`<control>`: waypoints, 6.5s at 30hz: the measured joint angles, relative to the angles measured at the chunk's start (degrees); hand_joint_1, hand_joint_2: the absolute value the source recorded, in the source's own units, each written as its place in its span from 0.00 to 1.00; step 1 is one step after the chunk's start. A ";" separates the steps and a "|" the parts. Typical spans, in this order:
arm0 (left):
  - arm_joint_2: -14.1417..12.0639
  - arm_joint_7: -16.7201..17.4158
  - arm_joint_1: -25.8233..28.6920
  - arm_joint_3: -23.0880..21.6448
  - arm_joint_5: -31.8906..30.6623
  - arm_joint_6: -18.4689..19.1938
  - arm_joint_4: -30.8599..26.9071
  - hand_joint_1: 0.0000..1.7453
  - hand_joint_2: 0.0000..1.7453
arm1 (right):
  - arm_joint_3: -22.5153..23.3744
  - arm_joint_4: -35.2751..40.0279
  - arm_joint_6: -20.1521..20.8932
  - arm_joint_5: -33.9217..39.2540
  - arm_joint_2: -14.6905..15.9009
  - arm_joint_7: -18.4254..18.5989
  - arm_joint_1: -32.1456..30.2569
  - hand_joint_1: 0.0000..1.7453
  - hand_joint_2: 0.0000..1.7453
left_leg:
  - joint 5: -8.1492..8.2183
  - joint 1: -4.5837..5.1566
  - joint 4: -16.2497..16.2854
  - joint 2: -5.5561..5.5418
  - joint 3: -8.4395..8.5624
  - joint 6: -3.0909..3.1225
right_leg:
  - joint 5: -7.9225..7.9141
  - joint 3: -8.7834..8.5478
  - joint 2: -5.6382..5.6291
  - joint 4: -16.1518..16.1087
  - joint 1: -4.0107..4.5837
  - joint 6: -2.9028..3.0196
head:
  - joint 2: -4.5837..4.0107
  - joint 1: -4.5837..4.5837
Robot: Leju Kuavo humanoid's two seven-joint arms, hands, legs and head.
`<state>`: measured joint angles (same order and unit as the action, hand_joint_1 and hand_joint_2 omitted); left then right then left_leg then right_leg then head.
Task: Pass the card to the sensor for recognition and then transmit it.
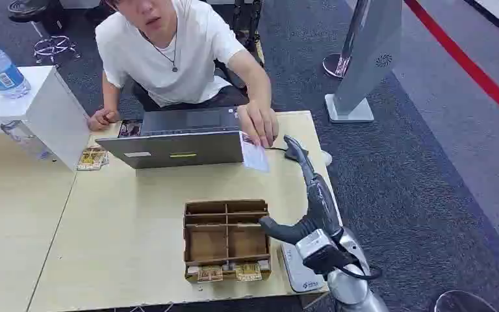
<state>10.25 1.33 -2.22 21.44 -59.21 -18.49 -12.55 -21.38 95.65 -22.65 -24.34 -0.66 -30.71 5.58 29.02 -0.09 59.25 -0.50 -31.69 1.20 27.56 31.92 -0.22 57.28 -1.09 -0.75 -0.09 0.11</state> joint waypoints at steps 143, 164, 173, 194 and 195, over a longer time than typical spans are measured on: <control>2.25 -0.68 -0.06 9.99 -6.62 1.11 0.02 0.00 0.00 | 12.81 -15.72 16.82 1.72 9.51 11.52 -13.52 1.00 1.00 | 0.01 0.01 0.02 0.00 -0.02 0.00 | 0.00 0.03 0.01 -0.03 0.00 -0.01 | 0.00 0.00; 2.30 -0.79 -0.06 10.43 -7.04 1.16 0.02 0.00 0.00 | 10.95 -17.14 7.07 -13.76 9.81 14.31 -11.86 1.00 1.00 | 0.01 0.01 0.02 0.00 0.00 0.00 | 0.00 0.02 0.00 -0.03 0.00 -0.01 | 0.00 0.00; 2.30 -0.83 -0.06 10.45 -7.41 1.29 0.02 0.00 0.00 | 8.70 -17.14 3.75 -19.59 9.90 15.95 -11.74 1.00 1.00 | 0.01 0.01 0.02 0.00 0.01 0.00 | 0.00 0.01 0.00 -0.03 0.00 -0.01 | 0.00 0.00; 2.49 -0.83 -0.08 11.39 -9.18 1.64 0.02 0.00 0.00 | 7.15 -14.21 -16.38 -36.02 7.83 17.66 -11.71 1.00 1.00 | 0.01 0.00 0.01 0.00 0.00 0.00 | 0.00 0.02 0.00 -0.02 0.00 -0.01 | 0.00 0.00; 2.49 -0.83 -0.09 11.39 -9.22 1.66 0.02 0.00 0.00 | 7.26 -13.77 -16.75 -36.77 7.43 17.42 -11.67 1.00 1.00 | 0.01 0.00 0.01 0.00 0.00 0.00 | 0.00 0.02 0.00 -0.02 0.01 -0.01 | 0.00 0.00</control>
<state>12.74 0.50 -2.30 32.83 -68.43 -16.83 -12.52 -14.12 81.87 -39.41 -61.11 6.78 -13.29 -6.09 29.03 -0.09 59.26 -0.50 -31.69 1.21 27.56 31.94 -0.22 57.25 -1.09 -0.75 -0.09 0.11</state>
